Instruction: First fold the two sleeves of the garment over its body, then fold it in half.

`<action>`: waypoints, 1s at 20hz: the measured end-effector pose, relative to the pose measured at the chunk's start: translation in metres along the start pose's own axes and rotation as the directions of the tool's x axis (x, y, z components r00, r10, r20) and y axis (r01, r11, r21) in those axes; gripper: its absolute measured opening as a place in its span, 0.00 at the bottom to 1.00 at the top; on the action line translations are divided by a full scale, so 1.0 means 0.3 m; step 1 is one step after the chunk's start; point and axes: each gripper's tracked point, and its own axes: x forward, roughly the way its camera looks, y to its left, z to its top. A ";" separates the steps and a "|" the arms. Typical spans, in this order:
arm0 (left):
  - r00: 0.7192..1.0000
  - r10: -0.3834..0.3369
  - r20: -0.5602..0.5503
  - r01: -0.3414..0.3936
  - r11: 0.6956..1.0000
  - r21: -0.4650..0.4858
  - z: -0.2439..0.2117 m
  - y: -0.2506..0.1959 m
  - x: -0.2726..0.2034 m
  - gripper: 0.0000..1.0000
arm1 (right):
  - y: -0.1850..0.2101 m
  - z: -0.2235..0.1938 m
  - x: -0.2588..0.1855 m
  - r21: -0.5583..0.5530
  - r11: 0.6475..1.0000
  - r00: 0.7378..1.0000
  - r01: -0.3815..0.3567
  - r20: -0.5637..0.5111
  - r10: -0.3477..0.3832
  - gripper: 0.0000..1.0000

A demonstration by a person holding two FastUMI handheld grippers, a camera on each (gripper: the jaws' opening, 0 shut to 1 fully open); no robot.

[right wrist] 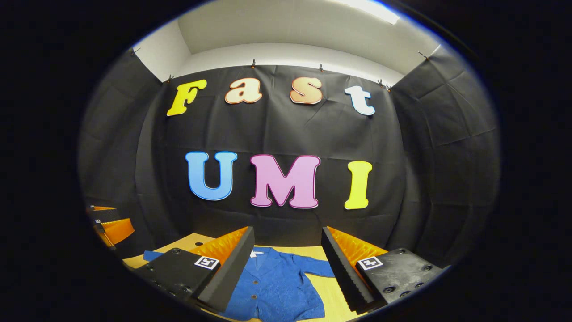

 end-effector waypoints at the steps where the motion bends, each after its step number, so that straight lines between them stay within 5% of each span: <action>1: 1.000 -0.001 -0.004 0.001 1.000 0.002 -0.005 -0.005 0.010 0.82 | -0.001 -0.007 0.006 0.016 1.000 1.000 -0.001 -0.006 0.001 0.96; 15: 0.998 0.012 -0.060 -0.012 1.000 0.011 -0.040 -0.011 0.126 0.82 | -0.116 -0.236 0.262 0.023 0.998 0.990 0.057 -0.129 -0.053 0.96; 20: 0.994 0.038 -0.103 -0.042 0.999 -0.031 -0.082 -0.054 0.153 0.82 | -0.281 -0.468 0.488 0.053 0.993 0.951 0.106 -0.298 -0.085 0.96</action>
